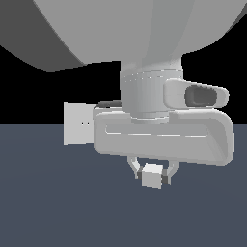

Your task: Plug the charger into the wall socket.

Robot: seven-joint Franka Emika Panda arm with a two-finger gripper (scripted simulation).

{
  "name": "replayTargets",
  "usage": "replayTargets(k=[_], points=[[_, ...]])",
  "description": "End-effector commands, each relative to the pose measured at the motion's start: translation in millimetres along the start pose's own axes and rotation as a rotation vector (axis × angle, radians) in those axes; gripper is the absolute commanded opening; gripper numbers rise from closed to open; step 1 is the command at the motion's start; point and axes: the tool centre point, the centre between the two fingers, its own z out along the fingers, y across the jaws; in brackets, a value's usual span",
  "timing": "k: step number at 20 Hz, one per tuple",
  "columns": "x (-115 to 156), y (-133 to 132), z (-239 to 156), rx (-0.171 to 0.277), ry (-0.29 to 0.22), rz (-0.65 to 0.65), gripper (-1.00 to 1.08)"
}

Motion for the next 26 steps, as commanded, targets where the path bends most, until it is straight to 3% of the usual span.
replayTargets(k=[1,11,26], points=[[0,0,0,0.0,0.0,0.0,-1.0],[7,-16,-11,0.019,0.002,-0.095,-1.0],[17,-97,-67,0.113,0.005,-0.538,-1.0]])
